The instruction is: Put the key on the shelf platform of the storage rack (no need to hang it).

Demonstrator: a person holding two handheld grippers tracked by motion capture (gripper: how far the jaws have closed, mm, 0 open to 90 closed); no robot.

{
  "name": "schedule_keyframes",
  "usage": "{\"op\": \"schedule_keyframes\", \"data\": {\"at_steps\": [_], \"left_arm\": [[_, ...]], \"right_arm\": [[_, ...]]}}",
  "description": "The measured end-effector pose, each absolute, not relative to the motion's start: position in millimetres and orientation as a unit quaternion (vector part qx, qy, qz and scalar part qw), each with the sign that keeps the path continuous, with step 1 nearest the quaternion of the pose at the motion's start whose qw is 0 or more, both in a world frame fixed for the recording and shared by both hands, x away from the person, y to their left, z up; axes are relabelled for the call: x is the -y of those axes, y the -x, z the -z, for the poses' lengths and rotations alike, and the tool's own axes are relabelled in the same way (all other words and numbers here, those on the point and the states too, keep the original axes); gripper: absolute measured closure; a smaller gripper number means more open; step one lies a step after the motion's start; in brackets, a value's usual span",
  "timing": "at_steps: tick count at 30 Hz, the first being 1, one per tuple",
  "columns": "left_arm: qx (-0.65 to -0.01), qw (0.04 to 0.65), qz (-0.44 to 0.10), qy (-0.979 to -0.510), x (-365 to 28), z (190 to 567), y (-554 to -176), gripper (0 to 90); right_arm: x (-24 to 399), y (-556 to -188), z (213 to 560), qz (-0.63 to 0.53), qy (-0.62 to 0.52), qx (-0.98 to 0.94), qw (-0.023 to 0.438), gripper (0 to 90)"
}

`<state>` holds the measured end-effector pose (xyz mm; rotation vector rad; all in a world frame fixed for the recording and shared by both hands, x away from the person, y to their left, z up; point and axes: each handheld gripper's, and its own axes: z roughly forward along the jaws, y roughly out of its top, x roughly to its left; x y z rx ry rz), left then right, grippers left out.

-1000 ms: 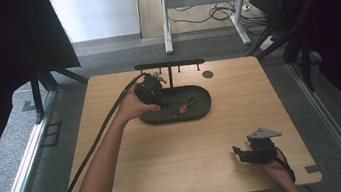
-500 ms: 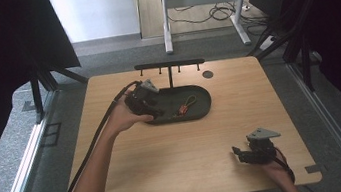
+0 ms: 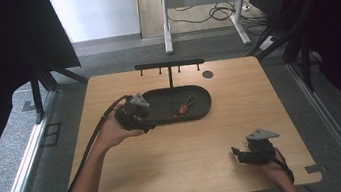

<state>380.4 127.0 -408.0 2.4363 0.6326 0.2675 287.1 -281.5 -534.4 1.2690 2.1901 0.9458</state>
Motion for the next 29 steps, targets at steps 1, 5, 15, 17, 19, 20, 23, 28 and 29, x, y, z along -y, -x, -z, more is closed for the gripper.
{"op": "schedule_keyframes", "data": {"at_steps": [1, 5, 15, 17, 19, 20, 23, 28, 29], "left_arm": [[-0.239, 0.301, -0.101, -0.918, -129, 409, -378, 46.3], [-0.241, 0.3, -0.101, -0.917, -137, 415, -367, 46.3], [-0.249, 0.306, -0.097, -0.914, -156, 432, -339, 46.2], [-0.252, 0.305, -0.097, -0.913, -159, 435, -334, 46.2], [-0.253, 0.305, -0.097, -0.913, -161, 437, -331, 46.2], [-0.253, 0.305, -0.096, -0.913, -162, 438, -329, 46.2], [-0.254, 0.303, -0.093, -0.914, -163, 441, -327, 45.8], [-0.259, 0.3, -0.095, -0.913, -163, 443, -328, 45.1], [-0.259, 0.3, -0.095, -0.913, -163, 443, -328, 44.5]], "right_arm": [[281, -287, 535, -0.341, -0.458, -0.791, 0.218, 27.6], [281, -287, 535, -0.34, -0.458, -0.792, 0.218, 27.7], [280, -287, 535, -0.34, -0.457, -0.792, 0.218, 27.7], [280, -287, 535, -0.34, -0.458, -0.792, 0.219, 27.7], [280, -287, 535, -0.34, -0.457, -0.792, 0.219, 27.7], [280, -287, 535, -0.34, -0.457, -0.792, 0.219, 27.6], [280, -287, 534, -0.34, -0.457, -0.792, 0.221, 27.6], [280, -287, 535, -0.34, -0.457, -0.792, 0.221, 27.5], [280, -287, 535, -0.339, -0.458, -0.791, 0.221, 27.4]]}}
